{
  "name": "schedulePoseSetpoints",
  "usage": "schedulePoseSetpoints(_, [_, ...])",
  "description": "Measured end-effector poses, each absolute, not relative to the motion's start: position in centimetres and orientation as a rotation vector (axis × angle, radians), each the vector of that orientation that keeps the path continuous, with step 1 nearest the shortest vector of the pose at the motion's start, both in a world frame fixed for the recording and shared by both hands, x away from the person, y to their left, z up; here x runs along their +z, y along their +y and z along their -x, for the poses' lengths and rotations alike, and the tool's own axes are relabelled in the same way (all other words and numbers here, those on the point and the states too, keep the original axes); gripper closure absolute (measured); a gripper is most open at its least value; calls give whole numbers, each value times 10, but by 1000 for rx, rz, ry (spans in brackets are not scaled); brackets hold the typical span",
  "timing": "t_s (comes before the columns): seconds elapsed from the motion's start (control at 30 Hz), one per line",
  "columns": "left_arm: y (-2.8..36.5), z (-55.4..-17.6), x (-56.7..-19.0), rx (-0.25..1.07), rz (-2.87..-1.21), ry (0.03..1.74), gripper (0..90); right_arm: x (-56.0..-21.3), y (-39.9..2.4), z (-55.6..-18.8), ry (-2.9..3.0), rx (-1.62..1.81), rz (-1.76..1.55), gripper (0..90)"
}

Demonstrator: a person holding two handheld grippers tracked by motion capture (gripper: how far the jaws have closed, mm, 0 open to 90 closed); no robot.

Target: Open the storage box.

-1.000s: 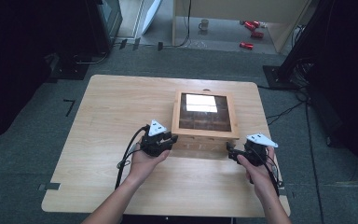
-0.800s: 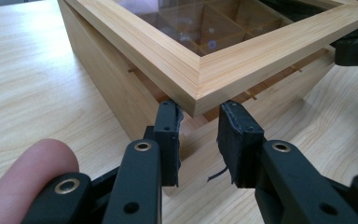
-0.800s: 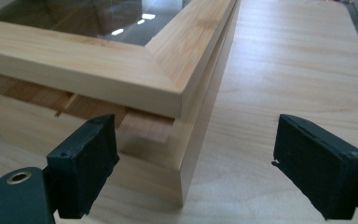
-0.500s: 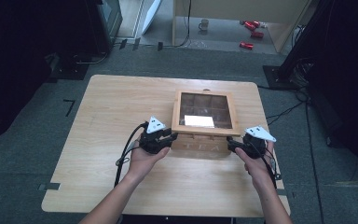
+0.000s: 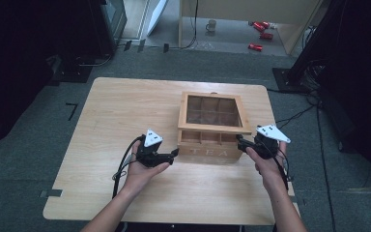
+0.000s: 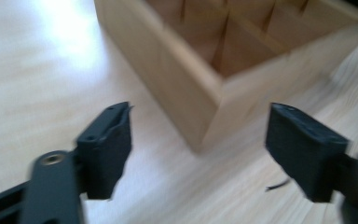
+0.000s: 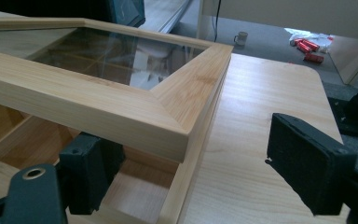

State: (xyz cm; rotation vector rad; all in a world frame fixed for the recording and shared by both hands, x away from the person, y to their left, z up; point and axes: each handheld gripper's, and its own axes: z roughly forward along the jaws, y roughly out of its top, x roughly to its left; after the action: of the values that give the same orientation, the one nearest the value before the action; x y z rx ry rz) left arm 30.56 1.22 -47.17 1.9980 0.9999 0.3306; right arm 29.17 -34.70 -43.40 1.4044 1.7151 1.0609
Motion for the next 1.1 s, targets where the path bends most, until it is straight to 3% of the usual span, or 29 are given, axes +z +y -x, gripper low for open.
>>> schedulePoseSetpoints(0.1, [14, -301, -485, 334, -2020, 1034, 141, -430, -346, -293, 1708, 1059, -1398, 184])
schedulePoseSetpoints(0.23, [12, -295, -501, 360, -2070, 1078, 125, -424, -345, -297, 1697, 1062, -1381, 184])
schedulePoseSetpoints(0.6, [4, -288, -518, 462, -2153, 1101, 143, -405, -346, -310, 1677, 1085, -1350, 184])
schedulePoseSetpoints(1.1, [2, -285, -519, 457, -2151, 1074, 143, -391, -346, -334, 1689, 1100, -1273, 201])
